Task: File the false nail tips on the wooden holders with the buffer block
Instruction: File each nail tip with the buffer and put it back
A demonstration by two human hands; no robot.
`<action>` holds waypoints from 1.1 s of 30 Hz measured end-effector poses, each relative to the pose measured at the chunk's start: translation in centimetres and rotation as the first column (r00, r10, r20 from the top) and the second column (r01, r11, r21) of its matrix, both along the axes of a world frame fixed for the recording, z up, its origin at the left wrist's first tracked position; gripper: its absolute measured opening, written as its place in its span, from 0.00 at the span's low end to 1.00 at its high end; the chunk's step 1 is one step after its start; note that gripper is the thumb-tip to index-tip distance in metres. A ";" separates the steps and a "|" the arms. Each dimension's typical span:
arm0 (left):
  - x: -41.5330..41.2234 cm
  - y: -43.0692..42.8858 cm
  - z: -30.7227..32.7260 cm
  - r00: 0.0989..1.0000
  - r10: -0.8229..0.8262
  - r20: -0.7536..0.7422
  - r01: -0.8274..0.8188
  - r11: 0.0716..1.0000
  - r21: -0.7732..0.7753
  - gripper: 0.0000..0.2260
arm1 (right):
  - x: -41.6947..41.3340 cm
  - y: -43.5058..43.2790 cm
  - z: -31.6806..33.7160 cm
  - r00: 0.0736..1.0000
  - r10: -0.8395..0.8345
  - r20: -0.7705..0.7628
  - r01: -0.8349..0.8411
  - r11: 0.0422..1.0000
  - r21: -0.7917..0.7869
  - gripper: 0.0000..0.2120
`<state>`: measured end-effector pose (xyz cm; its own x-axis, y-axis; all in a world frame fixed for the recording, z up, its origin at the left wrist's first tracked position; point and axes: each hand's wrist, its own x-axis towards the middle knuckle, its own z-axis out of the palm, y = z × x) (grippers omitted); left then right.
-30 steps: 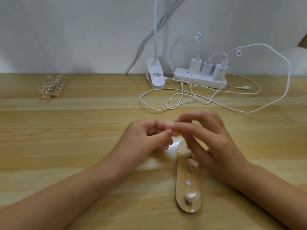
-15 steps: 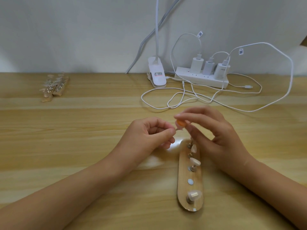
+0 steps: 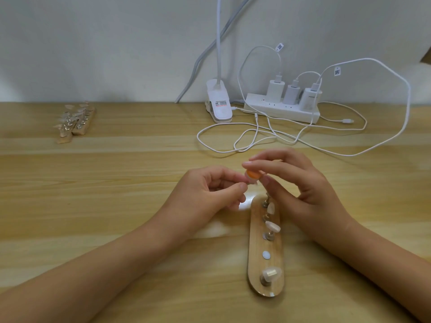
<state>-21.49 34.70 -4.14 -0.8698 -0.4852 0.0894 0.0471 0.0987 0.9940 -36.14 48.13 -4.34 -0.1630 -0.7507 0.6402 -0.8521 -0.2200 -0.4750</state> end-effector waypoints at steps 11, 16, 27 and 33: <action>-0.1 0.0 0.4 0.999 0.036 -0.017 -0.033 0.992 0.118 0.03 | -0.3 0.2 0.4 0.947 -0.095 -0.307 0.070 0.993 -0.091 0.15; -0.1 0.0 0.4 0.999 0.033 -0.037 -0.027 0.986 0.162 0.04 | -0.2 0.2 0.2 0.938 -0.090 -0.335 0.061 0.993 -0.097 0.15; -0.2 0.0 0.3 0.999 0.014 -0.035 -0.008 0.987 0.162 0.02 | -0.4 0.2 0.1 0.977 -0.064 -0.205 0.048 0.996 -0.081 0.14; -0.1 0.1 0.2 0.997 -0.028 -0.074 0.035 0.994 0.103 0.05 | -0.2 0.2 0.1 0.999 0.000 -0.033 -0.001 0.999 -0.039 0.13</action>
